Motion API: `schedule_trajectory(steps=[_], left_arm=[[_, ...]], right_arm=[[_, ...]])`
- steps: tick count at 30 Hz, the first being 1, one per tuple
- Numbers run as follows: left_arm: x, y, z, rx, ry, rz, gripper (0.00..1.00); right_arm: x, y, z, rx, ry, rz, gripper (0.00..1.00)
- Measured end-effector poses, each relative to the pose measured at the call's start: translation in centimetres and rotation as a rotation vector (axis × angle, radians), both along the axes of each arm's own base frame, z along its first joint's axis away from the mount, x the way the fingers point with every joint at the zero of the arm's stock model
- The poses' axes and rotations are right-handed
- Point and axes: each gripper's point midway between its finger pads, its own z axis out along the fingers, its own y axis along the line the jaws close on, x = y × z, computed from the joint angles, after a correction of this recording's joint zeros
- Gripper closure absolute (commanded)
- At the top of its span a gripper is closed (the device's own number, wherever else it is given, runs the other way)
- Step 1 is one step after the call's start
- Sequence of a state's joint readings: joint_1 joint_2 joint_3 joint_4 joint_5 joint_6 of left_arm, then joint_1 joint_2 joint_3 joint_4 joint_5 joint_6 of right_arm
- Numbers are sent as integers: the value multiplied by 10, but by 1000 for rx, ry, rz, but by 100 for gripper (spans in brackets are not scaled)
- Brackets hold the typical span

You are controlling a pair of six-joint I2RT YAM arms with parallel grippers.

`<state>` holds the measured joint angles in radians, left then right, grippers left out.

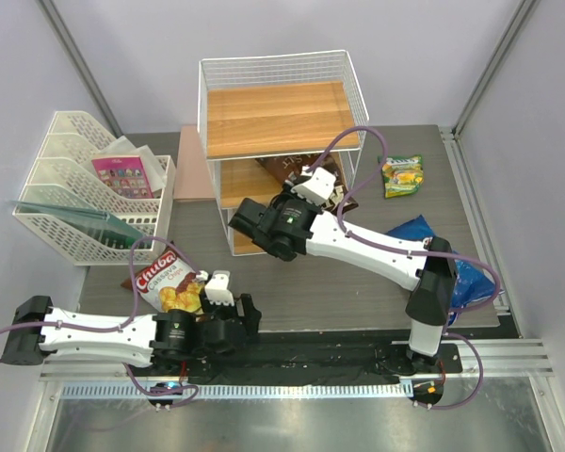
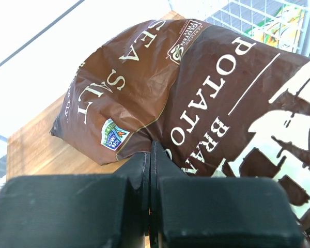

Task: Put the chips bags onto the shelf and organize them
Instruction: Adjust the potato chip on the shelf.

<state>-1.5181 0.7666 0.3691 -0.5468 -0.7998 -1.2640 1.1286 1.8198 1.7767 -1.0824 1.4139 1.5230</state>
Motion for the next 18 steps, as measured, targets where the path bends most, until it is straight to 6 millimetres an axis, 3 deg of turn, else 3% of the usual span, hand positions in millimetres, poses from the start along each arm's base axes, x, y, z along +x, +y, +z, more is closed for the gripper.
schedule_trajectory(steps=[14,18], left_arm=[[0,4,-6,33,4,4,19],[0,5,-7,42,5,4,19]], right_arm=[[21,-18,1,33,-23,-77,99],[26,-17,-1,35,-25,-82,89]])
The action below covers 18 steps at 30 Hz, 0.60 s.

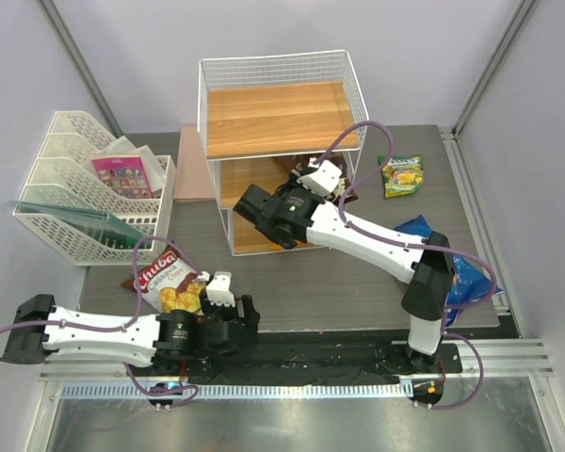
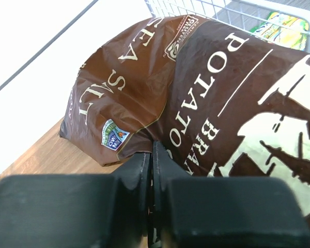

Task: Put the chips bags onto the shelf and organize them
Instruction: Adjust the potato chip on the shelf.

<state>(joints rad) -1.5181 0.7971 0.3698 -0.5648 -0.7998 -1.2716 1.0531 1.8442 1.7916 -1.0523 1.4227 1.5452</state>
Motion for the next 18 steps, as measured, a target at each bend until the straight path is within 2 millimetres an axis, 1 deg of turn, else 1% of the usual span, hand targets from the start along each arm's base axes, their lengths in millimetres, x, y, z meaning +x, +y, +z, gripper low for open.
schedule_trajectory(steps=[2,3,4,9,10,12,14,16,18], left_arm=[[0,1,-1,3,1,1,19],[0,1,-1,5,1,2,19],[0,1,-1,6,2,2,19],[0,2,-1,10,2,3,19],[0,2,-2,11,2,3,19],[0,2,-2,11,2,3,19],[0,3,-2,15,2,3,18],[0,3,-3,22,2,2,18],[0,3,-4,28,2,2,18]], right_arm=[[2,1,0,3,-2,-2,86],[3,2,0,4,-3,-2,80],[4,2,0,6,-4,-2,67],[9,9,4,31,-22,4,50],[10,11,4,30,-25,11,44],[9,10,2,23,-28,24,36],[7,8,0,21,-25,46,35],[4,7,3,35,-26,75,32],[1,6,5,51,-25,105,26]])
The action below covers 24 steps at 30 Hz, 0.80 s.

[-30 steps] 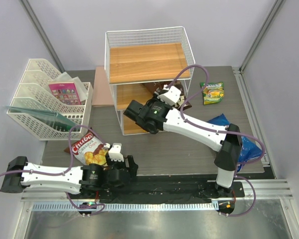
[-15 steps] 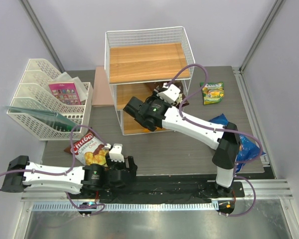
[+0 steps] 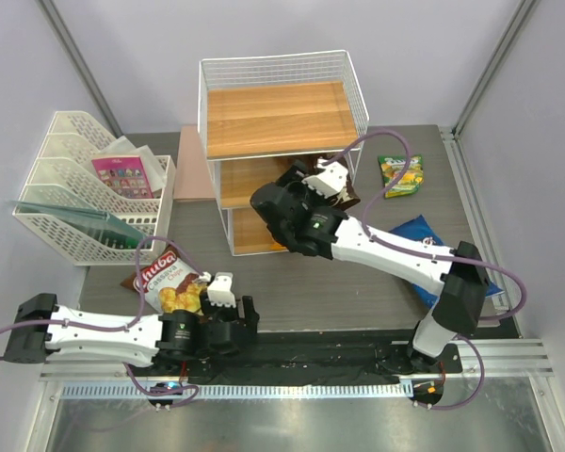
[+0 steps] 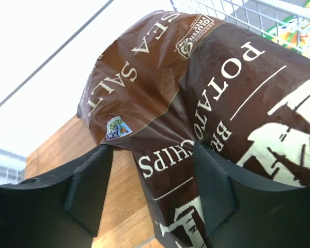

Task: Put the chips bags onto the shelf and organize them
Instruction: Adjust the potato chip on the shelf.

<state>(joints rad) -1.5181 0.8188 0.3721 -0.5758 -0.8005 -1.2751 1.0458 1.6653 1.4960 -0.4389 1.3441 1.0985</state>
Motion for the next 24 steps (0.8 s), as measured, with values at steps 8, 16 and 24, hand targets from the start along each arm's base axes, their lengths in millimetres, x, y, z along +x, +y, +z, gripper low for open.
schedule_trajectory(steps=[8,16,24], left_arm=[[0,-2,-8,45,2,-1,18],[1,-14,-10,88,-1,-11,17],[3,-30,6,45,-14,-15,17]], right_arm=[[-7,2,-1,-27,-7,134,22],[-24,9,12,36,-66,339,20],[-35,32,51,117,-166,520,20]])
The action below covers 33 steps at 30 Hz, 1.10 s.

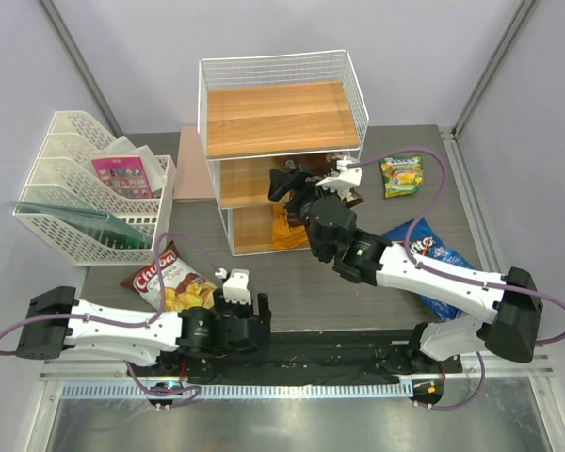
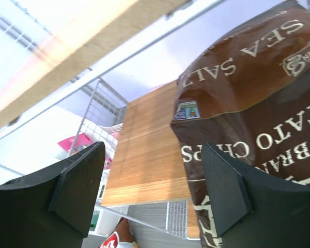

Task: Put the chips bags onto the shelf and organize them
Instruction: Adjust the potato chip on the shelf.

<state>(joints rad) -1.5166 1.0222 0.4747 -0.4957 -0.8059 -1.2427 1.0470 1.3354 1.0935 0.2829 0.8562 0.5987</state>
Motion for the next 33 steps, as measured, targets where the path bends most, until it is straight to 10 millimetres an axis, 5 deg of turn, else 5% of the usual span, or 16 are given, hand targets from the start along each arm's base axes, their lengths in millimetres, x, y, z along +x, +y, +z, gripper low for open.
schedule_trajectory(steps=[12,22,27,33], left_arm=[[1,-1,8,-41,-5,8,17],[4,-2,2,-35,-20,5,18],[5,-27,-4,49,-52,-96,15],[0,-103,6,-2,-41,-257,13]], right_arm=[[-24,-2,-6,8,29,112,19],[-79,-73,7,-4,53,169,21],[-100,-132,1,4,81,84,21],[-102,-183,-22,-73,205,-128,14]])
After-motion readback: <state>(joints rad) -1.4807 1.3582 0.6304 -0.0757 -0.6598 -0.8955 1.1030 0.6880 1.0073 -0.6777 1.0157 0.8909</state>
